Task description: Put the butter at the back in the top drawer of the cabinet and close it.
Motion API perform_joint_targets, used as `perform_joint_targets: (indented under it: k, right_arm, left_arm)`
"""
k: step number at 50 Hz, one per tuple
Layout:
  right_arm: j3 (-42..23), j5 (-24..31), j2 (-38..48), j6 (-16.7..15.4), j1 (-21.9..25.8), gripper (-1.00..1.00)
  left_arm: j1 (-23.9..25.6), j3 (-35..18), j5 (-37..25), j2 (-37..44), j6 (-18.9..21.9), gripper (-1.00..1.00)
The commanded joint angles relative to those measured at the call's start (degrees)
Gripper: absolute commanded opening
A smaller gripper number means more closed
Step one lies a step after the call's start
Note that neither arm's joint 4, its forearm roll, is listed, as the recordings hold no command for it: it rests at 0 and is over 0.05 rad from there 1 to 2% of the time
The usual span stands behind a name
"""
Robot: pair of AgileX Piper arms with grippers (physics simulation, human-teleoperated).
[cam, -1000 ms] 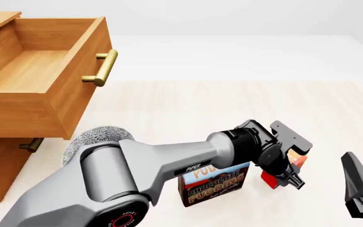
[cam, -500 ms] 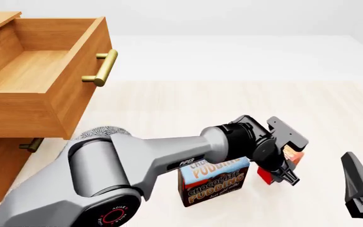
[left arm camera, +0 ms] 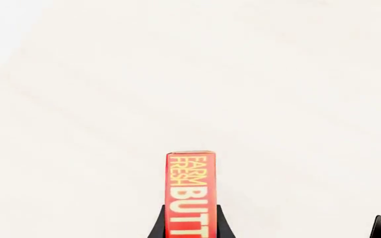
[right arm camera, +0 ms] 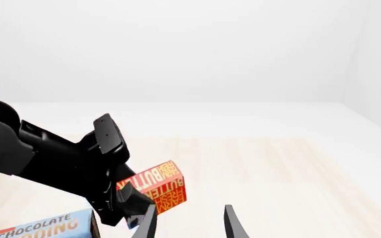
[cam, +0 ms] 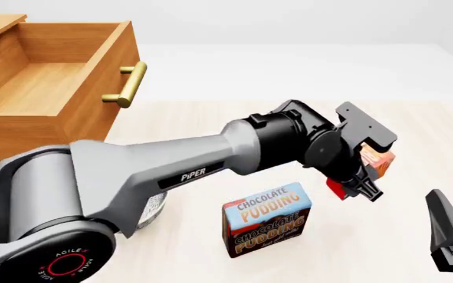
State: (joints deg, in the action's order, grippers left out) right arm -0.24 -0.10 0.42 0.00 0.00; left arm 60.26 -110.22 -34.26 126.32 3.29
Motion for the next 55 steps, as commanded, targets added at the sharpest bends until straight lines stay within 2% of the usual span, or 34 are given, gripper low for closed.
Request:
perform_joint_targets:
  k: [1,9,10,15,29,31,34,38,44,55]
  right_arm:
    - [0.0,0.0,0.0,0.0,0.0,1.0]
    - [0.0,0.0,0.0,0.0,0.0,1.0]
    - [0.0,0.0,0.0,0.0,0.0,1.0]
    - [0.0,0.0,0.0,0.0,0.0,1.0]
    - [0.0,0.0,0.0,0.0,0.0,1.0]
    - [0.0,0.0,0.0,0.0,0.0,1.0]
    - [0.0,0.0,0.0,0.0,0.0,1.0]
    - [0.0,0.0,0.0,0.0,0.0,1.0]
    - [0.0,0.0,0.0,0.0,0.0,1.0]
    - [0.0,0.0,0.0,0.0,0.0,1.0]
  left_arm:
    - [-0.87,1.63,-0.44,-8.1,3.83,-1.0]
    - [-1.76,2.81,-1.32,-12.65,6.09,-1.0]
    - [-3.19,3.0,-2.6,-14.82,8.21,-1.0]
    - [-4.36,2.1,-5.28,-17.95,10.52,-1.0]
    - [-6.4,4.63,-8.8,-27.66,14.52,-1.0]
    - [-6.69,4.51,-9.35,-28.67,14.7,-1.0]
    - [-5.77,1.56,-12.54,-27.49,12.69,-1.0]
    - [-6.38,2.16,-12.94,-29.7,13.63,-1.0]
    - [-9.14,7.35,-12.23,-34.66,16.15,-1.0]
    - [-11.96,9.24,-14.54,-40.46,15.99,-1.0]
